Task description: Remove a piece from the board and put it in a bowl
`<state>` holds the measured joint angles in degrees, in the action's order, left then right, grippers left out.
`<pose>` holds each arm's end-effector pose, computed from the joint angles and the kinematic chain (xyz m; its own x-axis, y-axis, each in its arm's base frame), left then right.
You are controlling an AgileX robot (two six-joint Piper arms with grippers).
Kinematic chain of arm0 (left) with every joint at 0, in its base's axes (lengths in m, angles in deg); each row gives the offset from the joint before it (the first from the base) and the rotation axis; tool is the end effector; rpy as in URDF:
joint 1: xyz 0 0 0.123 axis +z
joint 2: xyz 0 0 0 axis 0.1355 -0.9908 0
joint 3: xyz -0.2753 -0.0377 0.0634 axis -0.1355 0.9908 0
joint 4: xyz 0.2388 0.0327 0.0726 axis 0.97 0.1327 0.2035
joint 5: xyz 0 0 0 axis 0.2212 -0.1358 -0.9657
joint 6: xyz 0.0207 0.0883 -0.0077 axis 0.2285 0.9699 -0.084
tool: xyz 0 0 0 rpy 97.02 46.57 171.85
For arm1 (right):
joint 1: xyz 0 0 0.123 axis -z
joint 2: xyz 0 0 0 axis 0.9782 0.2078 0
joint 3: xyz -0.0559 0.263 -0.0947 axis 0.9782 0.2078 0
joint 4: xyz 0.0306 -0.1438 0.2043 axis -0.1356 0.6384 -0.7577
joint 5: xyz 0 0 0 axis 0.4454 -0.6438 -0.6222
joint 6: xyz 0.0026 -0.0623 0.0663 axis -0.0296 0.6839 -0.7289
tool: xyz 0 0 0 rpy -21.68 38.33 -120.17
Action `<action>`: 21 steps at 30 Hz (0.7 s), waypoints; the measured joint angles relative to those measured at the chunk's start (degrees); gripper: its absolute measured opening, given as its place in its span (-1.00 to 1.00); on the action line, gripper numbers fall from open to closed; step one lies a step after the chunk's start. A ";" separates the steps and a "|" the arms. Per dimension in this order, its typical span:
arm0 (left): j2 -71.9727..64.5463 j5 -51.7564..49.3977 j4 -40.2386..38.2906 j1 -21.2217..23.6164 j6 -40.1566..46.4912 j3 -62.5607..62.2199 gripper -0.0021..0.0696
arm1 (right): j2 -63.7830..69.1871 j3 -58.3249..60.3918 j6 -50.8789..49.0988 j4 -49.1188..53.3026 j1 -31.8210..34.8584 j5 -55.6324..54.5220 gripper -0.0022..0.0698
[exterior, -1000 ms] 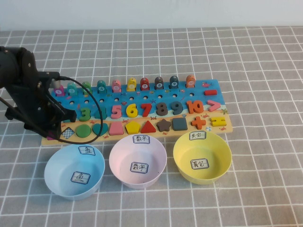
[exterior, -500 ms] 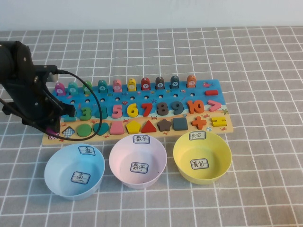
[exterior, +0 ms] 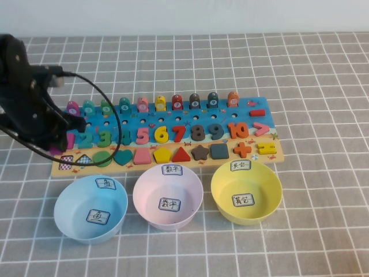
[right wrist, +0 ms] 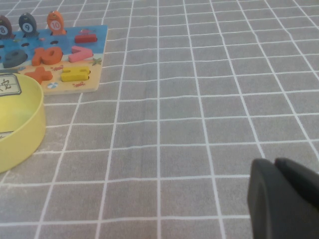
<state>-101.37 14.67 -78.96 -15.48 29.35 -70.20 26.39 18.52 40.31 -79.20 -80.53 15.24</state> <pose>0.3806 -0.0493 0.2322 -0.9628 0.0898 -0.2548 0.0897 0.9959 0.0118 0.0518 0.0064 0.1710 -0.3091 0.0957 -0.9462 -0.0528 0.9917 0.1176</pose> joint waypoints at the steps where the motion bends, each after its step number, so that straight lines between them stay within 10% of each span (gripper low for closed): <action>1: 1.44 -0.44 0.00 -0.34 0.00 0.00 -0.40 | 0.00 0.00 0.00 0.00 0.00 0.00 -0.99; 21: 20.08 7.86 -11.20 -21.68 14.08 8.37 -0.40 | 0.00 0.00 0.00 0.00 0.00 0.00 -0.99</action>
<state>-81.29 22.52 -90.16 -37.16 43.43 -61.83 26.39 18.52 40.31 -79.20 -80.53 15.24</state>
